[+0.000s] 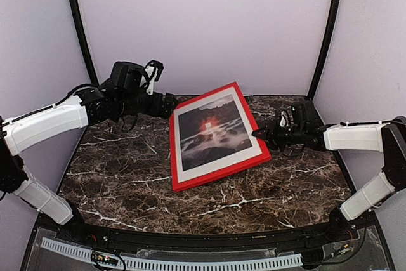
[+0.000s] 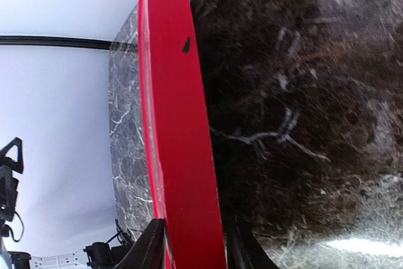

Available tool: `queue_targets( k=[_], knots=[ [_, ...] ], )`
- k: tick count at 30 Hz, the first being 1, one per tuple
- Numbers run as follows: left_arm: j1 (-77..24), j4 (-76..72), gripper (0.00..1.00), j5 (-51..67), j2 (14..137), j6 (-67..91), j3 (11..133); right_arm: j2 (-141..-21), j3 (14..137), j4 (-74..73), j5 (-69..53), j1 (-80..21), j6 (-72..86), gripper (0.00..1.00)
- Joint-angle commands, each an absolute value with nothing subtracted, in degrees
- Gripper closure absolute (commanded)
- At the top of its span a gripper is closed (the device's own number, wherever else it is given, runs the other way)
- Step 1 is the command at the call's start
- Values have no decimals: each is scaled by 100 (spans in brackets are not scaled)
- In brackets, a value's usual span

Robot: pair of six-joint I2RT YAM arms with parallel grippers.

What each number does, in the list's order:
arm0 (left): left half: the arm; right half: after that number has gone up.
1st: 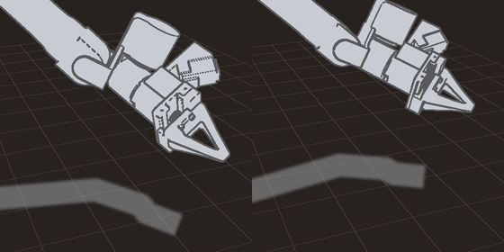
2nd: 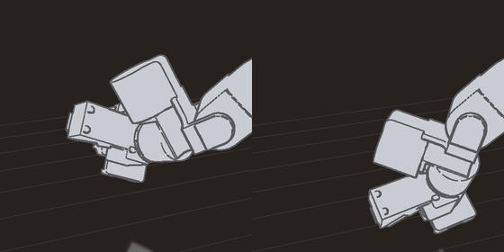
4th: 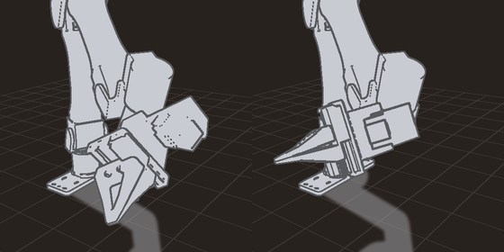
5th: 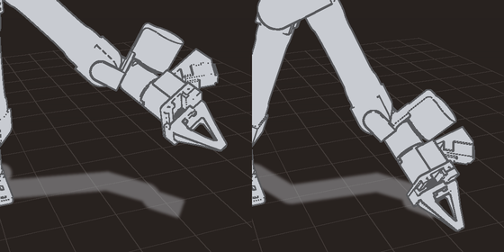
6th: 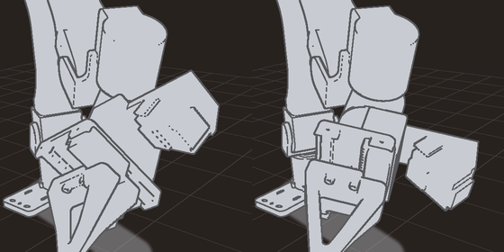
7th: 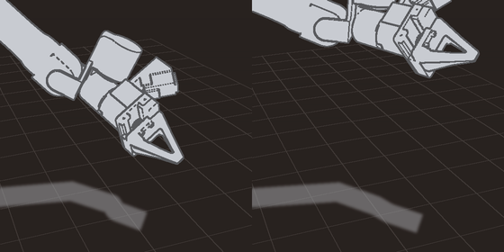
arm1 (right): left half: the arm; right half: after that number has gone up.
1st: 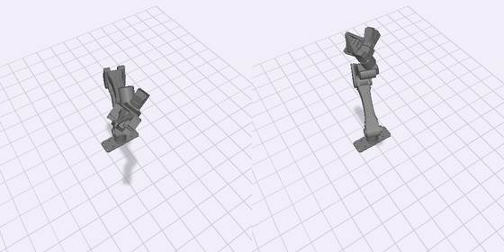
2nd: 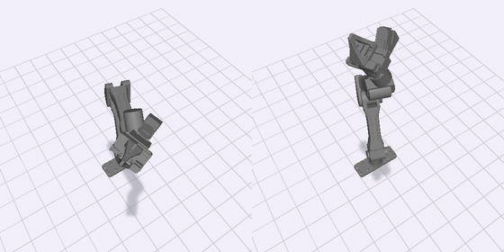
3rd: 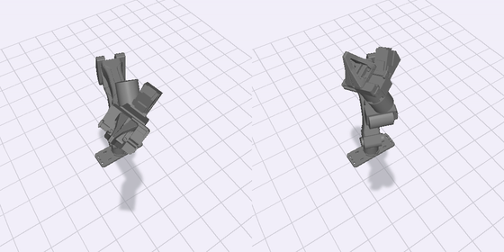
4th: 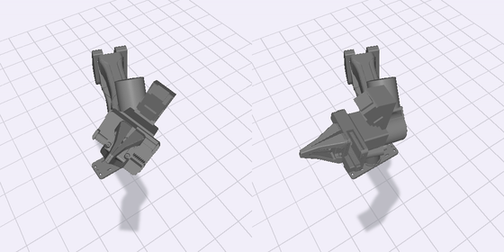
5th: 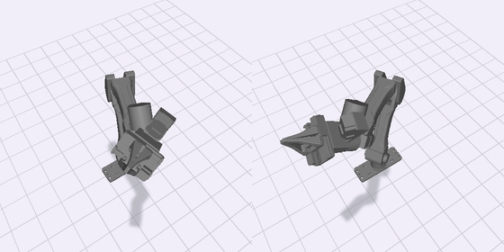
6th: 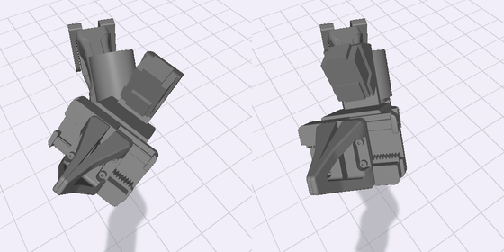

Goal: Put the photo into the frame
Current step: Place the photo frame at the center of the board.

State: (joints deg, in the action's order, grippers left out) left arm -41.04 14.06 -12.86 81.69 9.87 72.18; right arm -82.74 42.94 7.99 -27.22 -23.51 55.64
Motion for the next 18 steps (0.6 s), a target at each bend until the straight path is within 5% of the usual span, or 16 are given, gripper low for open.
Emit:
queue_targets(
  k=[1, 14, 18],
  knots=[
    [-4091, 1246, 2, -1286, 8112, 982, 7096, -8146, 3720, 1962, -2767, -2373, 6208, 65],
    [-4084, 1343, 1, -1498, 8061, 908, 6912, -8252, 3288, 1467, -2586, -2373, 5702, 58],
    [-3968, 1499, 1, -1431, 7999, 1009, 6836, -8071, 3903, -103, -1799, -2373, 4684, 39]
  ],
)
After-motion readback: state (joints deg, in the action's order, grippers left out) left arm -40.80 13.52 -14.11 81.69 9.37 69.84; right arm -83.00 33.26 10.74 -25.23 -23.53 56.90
